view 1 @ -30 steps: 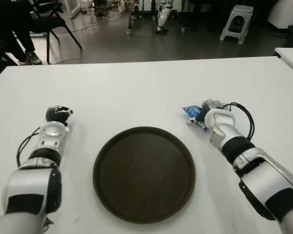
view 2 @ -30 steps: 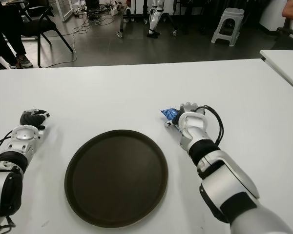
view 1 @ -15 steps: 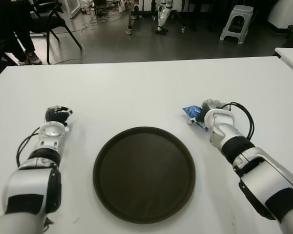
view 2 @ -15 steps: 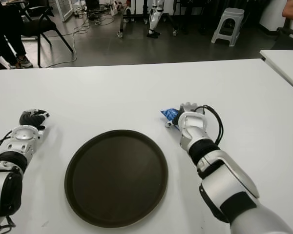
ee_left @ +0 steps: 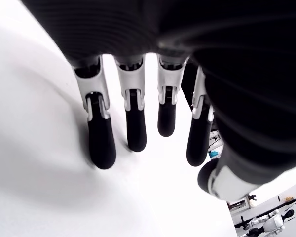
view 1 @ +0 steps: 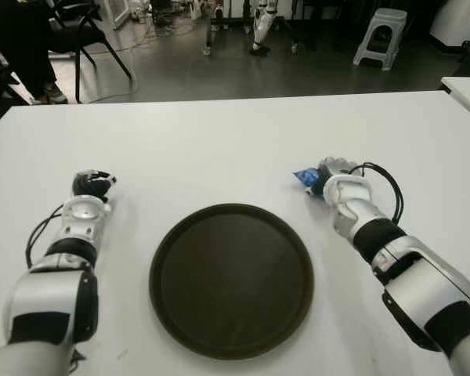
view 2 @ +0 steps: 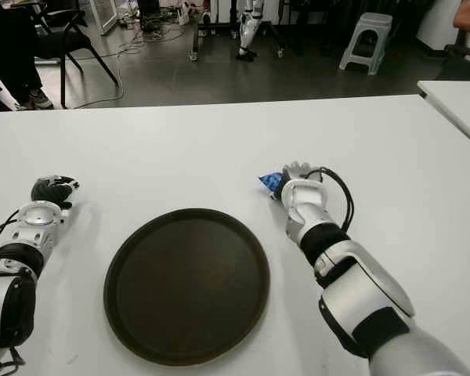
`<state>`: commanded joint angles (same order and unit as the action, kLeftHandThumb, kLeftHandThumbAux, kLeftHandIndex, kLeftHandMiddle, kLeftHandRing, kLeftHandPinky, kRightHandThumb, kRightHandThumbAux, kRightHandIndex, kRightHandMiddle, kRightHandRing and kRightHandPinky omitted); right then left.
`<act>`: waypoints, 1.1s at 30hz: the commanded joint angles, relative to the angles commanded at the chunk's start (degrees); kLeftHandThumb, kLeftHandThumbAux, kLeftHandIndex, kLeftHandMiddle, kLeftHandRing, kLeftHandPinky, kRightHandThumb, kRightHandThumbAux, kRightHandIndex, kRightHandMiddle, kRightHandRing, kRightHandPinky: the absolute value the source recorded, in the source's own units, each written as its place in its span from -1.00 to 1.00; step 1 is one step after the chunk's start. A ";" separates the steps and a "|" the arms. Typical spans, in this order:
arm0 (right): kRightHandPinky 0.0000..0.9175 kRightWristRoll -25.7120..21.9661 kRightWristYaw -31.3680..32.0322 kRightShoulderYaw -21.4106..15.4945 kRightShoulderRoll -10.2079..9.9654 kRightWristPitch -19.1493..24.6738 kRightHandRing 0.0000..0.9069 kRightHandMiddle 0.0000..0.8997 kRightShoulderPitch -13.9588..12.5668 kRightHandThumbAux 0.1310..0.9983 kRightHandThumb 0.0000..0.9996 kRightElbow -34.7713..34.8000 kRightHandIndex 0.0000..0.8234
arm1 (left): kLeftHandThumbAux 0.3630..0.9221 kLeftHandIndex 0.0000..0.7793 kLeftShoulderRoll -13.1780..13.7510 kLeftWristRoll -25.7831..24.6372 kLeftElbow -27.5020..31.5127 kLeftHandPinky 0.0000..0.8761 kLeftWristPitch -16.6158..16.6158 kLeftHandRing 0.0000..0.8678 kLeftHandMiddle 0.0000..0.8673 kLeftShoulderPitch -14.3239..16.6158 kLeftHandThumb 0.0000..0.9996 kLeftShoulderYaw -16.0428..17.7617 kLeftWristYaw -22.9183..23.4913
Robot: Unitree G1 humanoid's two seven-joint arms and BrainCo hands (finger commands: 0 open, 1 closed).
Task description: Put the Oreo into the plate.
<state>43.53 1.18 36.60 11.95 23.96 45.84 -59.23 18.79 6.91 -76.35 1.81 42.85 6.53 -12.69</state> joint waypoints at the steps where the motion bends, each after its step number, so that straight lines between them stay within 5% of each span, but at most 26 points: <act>1: -1.00 -0.06 -0.25 -0.03 0.03 -0.21 -1.00 -0.96 -0.04 0.34 0.38 0.01 0.03 | 0.28 0.02 0.02 0.05 -0.01 -0.58 -0.01 -0.58 -0.61 0.00 0.37 -0.05 0.00; 33: -1.00 -1.32 -1.16 -1.97 0.52 -0.84 -1.00 -0.92 -1.23 0.35 0.41 2.88 0.03 | 0.28 0.02 -0.06 0.60 0.18 -0.62 0.08 -0.57 -0.60 0.10 0.36 -0.07 -0.18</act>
<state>42.21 0.02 34.63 12.47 23.12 44.61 -56.35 18.73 7.51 -76.17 1.89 42.94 6.47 -12.86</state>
